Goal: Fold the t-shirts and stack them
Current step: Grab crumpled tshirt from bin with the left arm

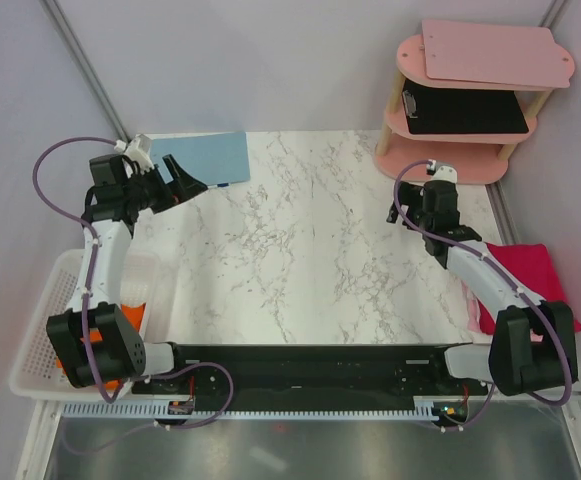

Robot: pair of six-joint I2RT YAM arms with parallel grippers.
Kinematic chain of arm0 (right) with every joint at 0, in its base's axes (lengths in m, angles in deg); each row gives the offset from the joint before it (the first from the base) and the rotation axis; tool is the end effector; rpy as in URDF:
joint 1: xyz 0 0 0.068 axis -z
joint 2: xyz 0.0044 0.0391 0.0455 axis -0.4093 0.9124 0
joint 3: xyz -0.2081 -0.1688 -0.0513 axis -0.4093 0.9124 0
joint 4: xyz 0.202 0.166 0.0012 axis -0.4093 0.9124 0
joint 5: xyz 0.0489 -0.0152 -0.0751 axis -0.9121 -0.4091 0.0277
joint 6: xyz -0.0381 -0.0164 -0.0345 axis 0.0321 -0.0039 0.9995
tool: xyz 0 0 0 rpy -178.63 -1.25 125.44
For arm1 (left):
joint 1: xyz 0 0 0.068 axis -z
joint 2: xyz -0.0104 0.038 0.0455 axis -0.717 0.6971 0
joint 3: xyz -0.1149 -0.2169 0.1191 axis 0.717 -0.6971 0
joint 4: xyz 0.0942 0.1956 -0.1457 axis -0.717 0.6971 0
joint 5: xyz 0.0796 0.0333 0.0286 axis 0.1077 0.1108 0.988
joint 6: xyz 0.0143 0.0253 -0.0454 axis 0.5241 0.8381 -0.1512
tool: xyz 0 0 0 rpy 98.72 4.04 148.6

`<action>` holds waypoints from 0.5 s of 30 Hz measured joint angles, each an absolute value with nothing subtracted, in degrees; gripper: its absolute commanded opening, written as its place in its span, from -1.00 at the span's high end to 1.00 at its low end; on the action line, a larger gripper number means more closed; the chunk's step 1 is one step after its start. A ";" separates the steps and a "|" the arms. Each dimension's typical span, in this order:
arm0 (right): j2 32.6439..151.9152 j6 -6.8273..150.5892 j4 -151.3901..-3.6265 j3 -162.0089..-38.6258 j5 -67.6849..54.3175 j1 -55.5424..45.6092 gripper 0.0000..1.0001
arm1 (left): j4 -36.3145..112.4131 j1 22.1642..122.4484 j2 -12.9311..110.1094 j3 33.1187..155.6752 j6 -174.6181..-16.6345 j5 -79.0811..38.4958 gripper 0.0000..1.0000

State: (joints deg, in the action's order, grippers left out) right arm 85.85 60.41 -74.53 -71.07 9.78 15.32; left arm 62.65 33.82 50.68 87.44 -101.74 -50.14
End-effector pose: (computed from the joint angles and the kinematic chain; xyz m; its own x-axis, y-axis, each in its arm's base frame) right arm 0.2845 0.0387 0.2472 -0.5022 0.2356 -0.8320 0.1416 0.9716 0.1897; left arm 0.2968 0.0406 0.3196 -0.6327 -0.3788 -0.6755 0.1471 0.7976 -0.5850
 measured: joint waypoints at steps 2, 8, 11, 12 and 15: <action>85.22 60.41 -74.60 -70.70 8.79 15.32 -0.96 | 61.89 33.82 48.01 86.96 -101.74 -50.05 -1.00; 82.68 60.41 -74.70 -70.05 8.07 15.06 -0.96 | 60.95 33.82 41.15 86.69 -101.70 -44.74 -1.00; 82.38 60.41 -74.75 -70.05 8.03 14.88 -0.96 | 59.70 33.82 37.06 84.79 -102.68 -40.24 -1.00; 82.38 60.41 -74.68 -70.05 7.88 14.73 -0.96 | 59.25 33.82 35.64 83.68 -103.16 -38.90 -0.66; 82.40 60.39 -74.70 -70.03 7.46 14.23 -0.96 | 58.63 33.82 32.78 80.62 -105.04 -36.24 -0.85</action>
State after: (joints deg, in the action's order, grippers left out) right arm 82.40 60.39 -74.70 -70.03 7.46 14.23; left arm 58.63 33.82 32.78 80.62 -105.04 -36.24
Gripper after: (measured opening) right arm 0.982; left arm 0.832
